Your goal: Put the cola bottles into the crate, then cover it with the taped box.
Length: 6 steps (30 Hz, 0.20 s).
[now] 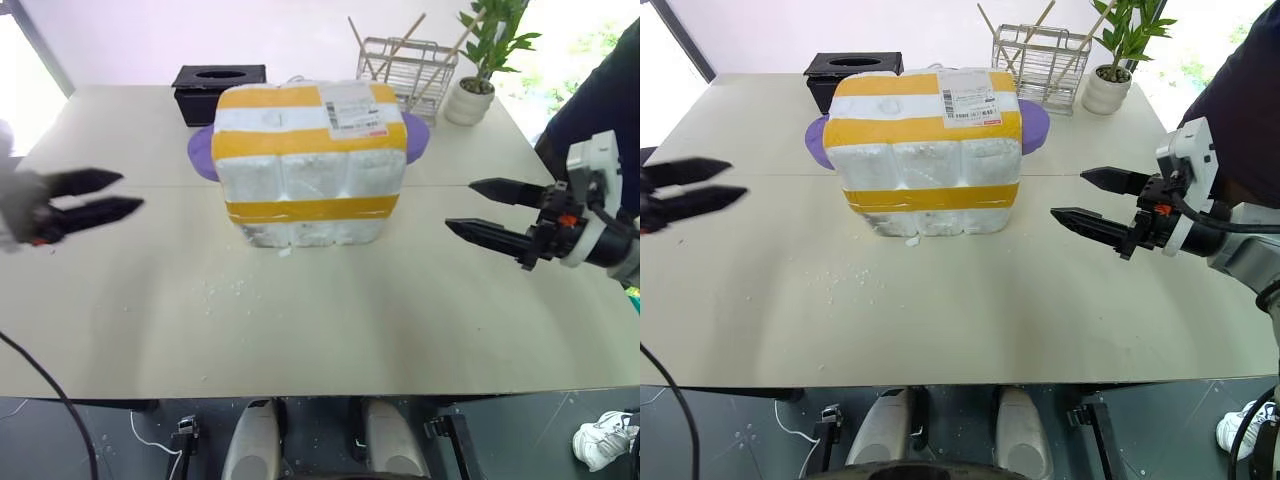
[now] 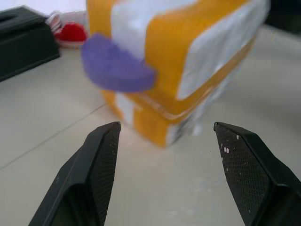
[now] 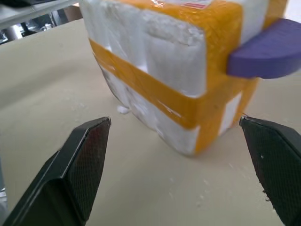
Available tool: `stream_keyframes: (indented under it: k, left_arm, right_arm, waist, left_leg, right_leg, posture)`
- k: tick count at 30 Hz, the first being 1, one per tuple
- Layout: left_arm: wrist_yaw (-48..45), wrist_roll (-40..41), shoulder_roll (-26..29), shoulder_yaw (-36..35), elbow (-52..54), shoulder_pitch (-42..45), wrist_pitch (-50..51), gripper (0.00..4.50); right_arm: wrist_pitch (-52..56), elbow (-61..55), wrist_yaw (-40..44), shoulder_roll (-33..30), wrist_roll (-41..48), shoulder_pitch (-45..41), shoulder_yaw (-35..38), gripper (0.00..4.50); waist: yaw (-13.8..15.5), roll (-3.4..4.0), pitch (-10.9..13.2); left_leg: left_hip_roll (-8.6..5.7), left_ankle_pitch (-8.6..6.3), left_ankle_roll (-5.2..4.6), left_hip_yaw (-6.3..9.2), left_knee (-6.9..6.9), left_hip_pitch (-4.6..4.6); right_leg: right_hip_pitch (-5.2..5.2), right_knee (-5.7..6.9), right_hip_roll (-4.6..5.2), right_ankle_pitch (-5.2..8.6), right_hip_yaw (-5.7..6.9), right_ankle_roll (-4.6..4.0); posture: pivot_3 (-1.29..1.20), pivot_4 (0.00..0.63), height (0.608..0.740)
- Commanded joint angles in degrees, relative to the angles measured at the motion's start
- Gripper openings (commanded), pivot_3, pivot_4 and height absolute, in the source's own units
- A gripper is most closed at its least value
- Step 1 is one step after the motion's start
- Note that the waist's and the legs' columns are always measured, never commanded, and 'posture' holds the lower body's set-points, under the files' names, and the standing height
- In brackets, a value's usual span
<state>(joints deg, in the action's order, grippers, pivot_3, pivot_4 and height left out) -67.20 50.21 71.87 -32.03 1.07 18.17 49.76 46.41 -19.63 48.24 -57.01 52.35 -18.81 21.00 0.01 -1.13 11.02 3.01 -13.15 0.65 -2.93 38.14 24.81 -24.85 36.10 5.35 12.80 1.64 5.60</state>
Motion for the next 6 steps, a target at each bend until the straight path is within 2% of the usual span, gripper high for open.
stream_keyframes:
  k: [1, 6]
  left_arm:
    - [-3.58, 0.24, 2.54, 0.28, -2.49, 0.59, 1.88, 3.30]
    - [-5.54, -4.18, 4.90, 3.37, -2.41, -0.27, 0.06, 3.30]
  right_arm:
    - [-2.13, 0.96, 2.42, -0.84, -1.06, -2.53, 0.22, 4.50]
    - [-2.44, 3.78, 4.44, -0.82, -2.38, -4.79, -0.92, 4.50]
  waist:
    - [0.08, 0.10, 0.03]
    - [0.08, 0.09, 0.03]
  left_leg:
    - [0.00, 0.00, 0.00, -0.02, -0.07, -0.15]
    - [0.02, -0.01, 0.02, -0.04, -0.15, -0.31]
  right_leg:
    - [0.11, -0.01, 0.00, 0.03, -0.01, -0.04]
    - [0.20, -0.01, 0.00, 0.13, 0.00, -0.21]
  posture:
    - [0.00, 0.150, 0.740]
    - [0.00, 0.150, 0.740]
